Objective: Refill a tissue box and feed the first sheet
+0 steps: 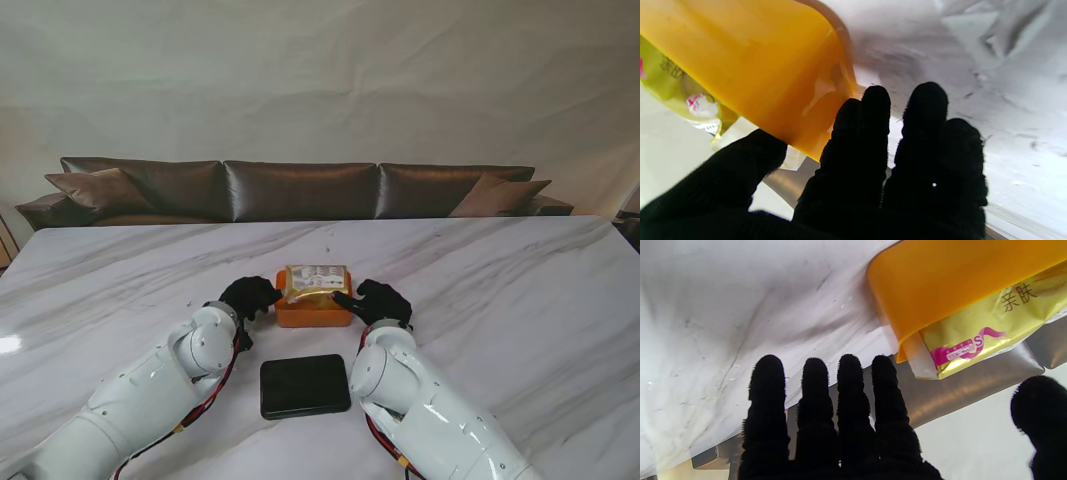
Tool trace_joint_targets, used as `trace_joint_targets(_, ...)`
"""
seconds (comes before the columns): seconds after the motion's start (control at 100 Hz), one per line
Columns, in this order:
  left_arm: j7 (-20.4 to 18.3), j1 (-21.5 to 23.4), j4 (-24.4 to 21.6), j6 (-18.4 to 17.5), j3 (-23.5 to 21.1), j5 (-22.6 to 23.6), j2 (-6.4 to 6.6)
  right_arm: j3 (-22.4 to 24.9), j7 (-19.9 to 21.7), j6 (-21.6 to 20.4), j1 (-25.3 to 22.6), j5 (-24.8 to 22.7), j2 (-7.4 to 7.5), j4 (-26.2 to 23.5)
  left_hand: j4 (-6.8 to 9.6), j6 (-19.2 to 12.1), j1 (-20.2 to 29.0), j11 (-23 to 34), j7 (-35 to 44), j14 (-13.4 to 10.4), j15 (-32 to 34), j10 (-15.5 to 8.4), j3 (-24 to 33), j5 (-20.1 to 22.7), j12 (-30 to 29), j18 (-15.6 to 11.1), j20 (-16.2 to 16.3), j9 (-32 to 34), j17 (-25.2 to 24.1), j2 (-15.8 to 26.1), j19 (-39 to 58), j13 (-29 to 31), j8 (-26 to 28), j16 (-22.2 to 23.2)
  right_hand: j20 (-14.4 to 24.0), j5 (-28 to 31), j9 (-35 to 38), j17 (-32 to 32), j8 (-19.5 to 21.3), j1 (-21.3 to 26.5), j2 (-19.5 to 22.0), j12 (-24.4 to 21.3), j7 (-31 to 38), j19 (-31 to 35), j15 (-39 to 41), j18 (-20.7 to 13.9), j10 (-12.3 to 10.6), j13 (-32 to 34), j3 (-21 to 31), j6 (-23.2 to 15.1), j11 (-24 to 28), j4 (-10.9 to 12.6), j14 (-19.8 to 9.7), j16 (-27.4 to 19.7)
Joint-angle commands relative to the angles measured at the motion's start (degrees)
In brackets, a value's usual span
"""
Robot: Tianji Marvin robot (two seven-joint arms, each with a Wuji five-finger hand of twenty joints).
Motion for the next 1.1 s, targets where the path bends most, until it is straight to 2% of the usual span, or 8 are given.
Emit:
trace_joint_targets(0.0,-0.4,-0.4,0.4,-0.5,0.3,-0.7,-1.09,0.0,1.0,0.0,-0.6,0.0,-0.06,-0.4,-1.92,-3.8,0.7,0.0,1.1,1.8,0.7,-1.9,-1.0,-0.5,0.7,-4.5,0.9,-0.4,-0.6,0.6,0.1,-0.1,1.0,1.2,0.9,0.1,-0.1,0.4,-0.4,0.1,-0.3,-0.5,1.1,1.7,1.4,-1.0,0.4,0.8,-1.0,0.3,1.3,-0.7,0.4,-0.1)
trace_joint_targets(0.11,-0.1,-1.2,2.3,-2.3,0.9,-2.2,-1.84,0.2,1.2,-0.1,-1.9,-0.2,0.23,-1.5,-2.48,-3.8,1.2,0.0,1.3,2.1,0.6,-1.7,-1.1,0.0,0.7,-4.3,1.0,0.0,-0.7,0.9,0.0,-0.2,1.1,1.2,0.9,0.7,0.7,0.8,-0.5,0.4,-0.2,-0.2,1.3,2.1,1.8,-0.9,0.0,1.5,-1.2,0.3,1.7,-0.7,0.4,0.1)
trace_joint_targets(0.24,-0.3,-1.5,2.7,-3.1,1.2,-2.9,-2.07,0.8,1.0,-0.1,-3.4,-0.4,0.46,-2.8,-3.0,-3.5,1.3,-0.1,1.2,2.2,0.6,-1.6,-1.2,0.2,0.7,-4.0,1.1,0.2,-0.7,1.2,0.0,0.0,1.1,1.2,0.8,1.2,1.3,1.1,-0.7,1.0,-0.2,0.1,1.4,2.5,2.0,-0.8,0.1,1.9,-1.5,0.5,1.8,-0.7,0.7,0.2)
trace_joint_targets(0.45,-1.5,0.2,0.6,-3.2,-0.1,-3.3,-1.25,1.6,0.9,-0.6,-4.9,-0.6,0.8,-4.0,-3.63,-3.5,1.0,-0.2,1.1,2.6,0.5,-1.2,-2.2,1.0,0.6,-3.7,1.2,0.6,-0.8,2.1,-0.2,0.1,0.9,1.1,0.6,1.6,1.7,1.4,-0.8,1.5,-0.1,0.5,1.4,2.8,2.2,-0.8,0.0,2.3,-1.9,0.4,2.0,-0.7,0.5,0.3)
trace_joint_targets(0.57,-1.7,2.5,-2.0,-3.2,-1.9,-3.3,-0.53,1.9,1.5,-0.6,-5.1,-1.0,1.19,-4.5,-3.92,-5.4,1.5,-0.2,0.8,3.0,0.7,-0.8,-2.7,3.1,0.6,-3.1,1.4,1.9,-0.2,2.0,0.1,0.9,0.6,1.1,0.4,1.8,2.0,1.4,-0.9,1.1,0.1,0.7,1.4,2.9,2.2,-0.8,-0.3,2.5,-2.1,0.0,2.0,-0.6,0.5,0.3)
trace_joint_targets(0.75,-1.9,5.6,-6.0,-1.3,-4.1,-2.4,0.56,2.5,2.1,-0.5,-5.0,-1.1,1.48,-4.3,-4.41,-5.2,1.4,-0.3,-0.2,3.3,0.7,-0.5,-3.4,4.7,0.6,-2.7,1.5,2.7,0.0,2.4,0.2,1.2,-0.2,0.9,0.2,1.8,2.0,1.4,-0.9,0.6,-0.1,1.0,1.4,3.0,2.1,-0.8,-0.5,2.6,-1.7,-0.1,2.0,-0.4,0.5,0.3)
trace_joint_targets(0.96,-2.1,6.0,-5.6,-0.9,-4.4,-3.1,0.46,2.8,2.2,-0.7,-5.4,-1.3,1.7,-4.7,-4.73,-4.0,0.3,-0.5,-1.0,3.8,0.7,0.0,-4.6,4.4,0.7,-2.3,1.5,2.4,-0.2,3.0,0.1,0.9,-0.6,0.9,0.1,2.0,2.2,1.5,-0.9,0.5,-0.2,1.2,1.4,3.1,2.1,-0.7,-0.5,2.8,-1.5,-0.2,1.9,-0.4,0.5,0.4)
trace_joint_targets(1.09,-1.1,5.6,-3.8,-1.9,-4.1,-3.6,-0.08,2.8,2.5,-0.9,-5.7,-1.3,1.83,-4.7,-5.28,-6.3,-0.6,-0.6,-2.2,3.7,0.7,0.0,-6.1,3.2,0.7,-2.4,1.6,2.0,-0.3,3.2,-0.1,0.6,-1.1,0.9,0.0,1.9,2.0,1.4,-0.9,0.3,-0.1,1.3,1.3,3.1,1.9,-0.9,-0.7,2.5,-1.5,-0.2,1.8,-0.4,0.4,0.3)
